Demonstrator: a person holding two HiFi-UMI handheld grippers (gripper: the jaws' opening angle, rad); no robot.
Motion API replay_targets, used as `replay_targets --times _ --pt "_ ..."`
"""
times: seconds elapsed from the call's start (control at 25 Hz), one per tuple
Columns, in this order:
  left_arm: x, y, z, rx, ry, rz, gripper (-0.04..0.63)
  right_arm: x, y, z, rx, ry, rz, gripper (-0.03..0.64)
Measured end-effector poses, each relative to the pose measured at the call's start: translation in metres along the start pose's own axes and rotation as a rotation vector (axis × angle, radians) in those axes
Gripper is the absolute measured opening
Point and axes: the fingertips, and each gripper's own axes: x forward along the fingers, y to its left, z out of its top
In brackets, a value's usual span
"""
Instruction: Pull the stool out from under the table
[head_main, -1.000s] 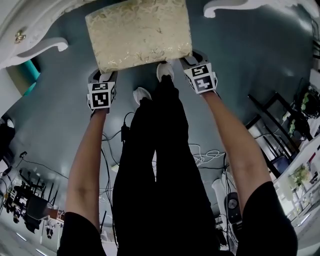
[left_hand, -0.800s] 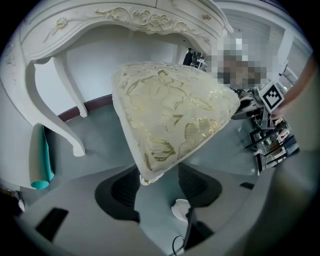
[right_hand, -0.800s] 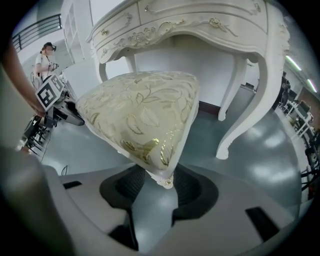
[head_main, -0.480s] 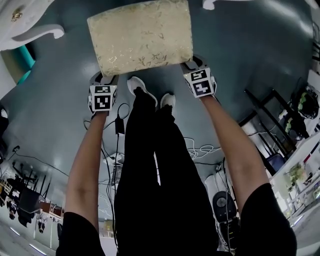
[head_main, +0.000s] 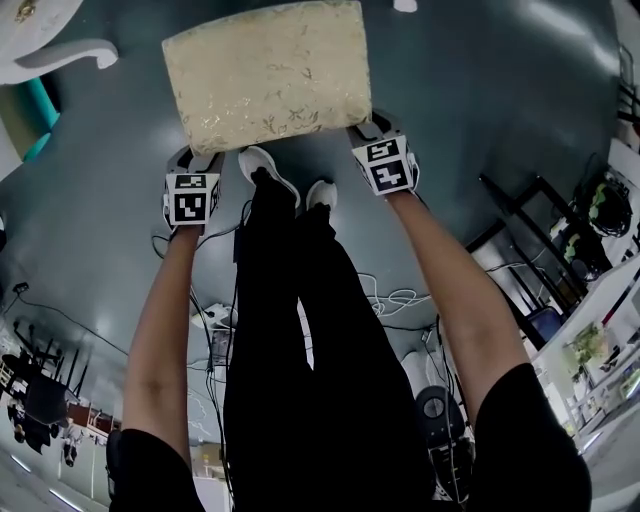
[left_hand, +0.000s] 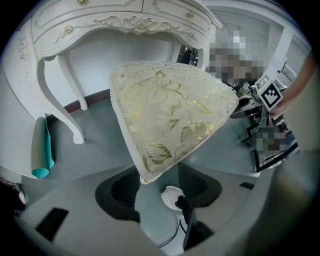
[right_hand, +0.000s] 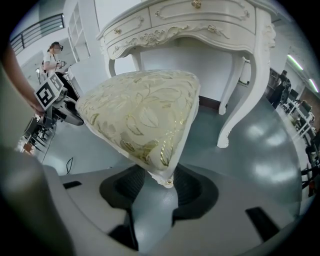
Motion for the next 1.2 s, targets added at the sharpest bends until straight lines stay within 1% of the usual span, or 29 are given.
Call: replay_targets --times 0.12,0.4,0.68,0.76,0.92,1.08,1.2 --pt "0.001 -0.002 -0.005 0.003 0.007 -0.003 0.255 0.002 0.000 -0.001 -0.007 0.003 0.006 0.178" --pt "-0.003 -0.017 -0.021 -0.018 0.016 -0.007 0.255 -0.004 0.004 -0.016 -0.036 0.024 0.029 0.178" --pt "-0.006 -0.037 -0.044 -0.012 0.017 -0.010 0.255 -0.015 0.013 -0.044 -0.033 0.022 0.033 0.179" --pt "-0.007 -0.044 -0.050 -0.024 0.025 -0.012 0.255 -0.016 0.013 -0.049 -0.039 0.025 0.038 0.179" --pt "-0.009 -0.055 -0.058 -0.085 0.026 -0.005 0.255 -0.020 0.013 -0.058 -0.052 0.026 0.049 0.181" --pt "-0.013 -0.061 -0.067 -0.084 0.028 0.002 0.255 -0.022 0.016 -0.064 -0.061 0.027 0.053 0.181" --pt "-0.011 -0.063 -0.067 -0.101 0.015 -0.010 0.255 -0.022 0.013 -0.066 -0.087 0.036 0.071 0.188"
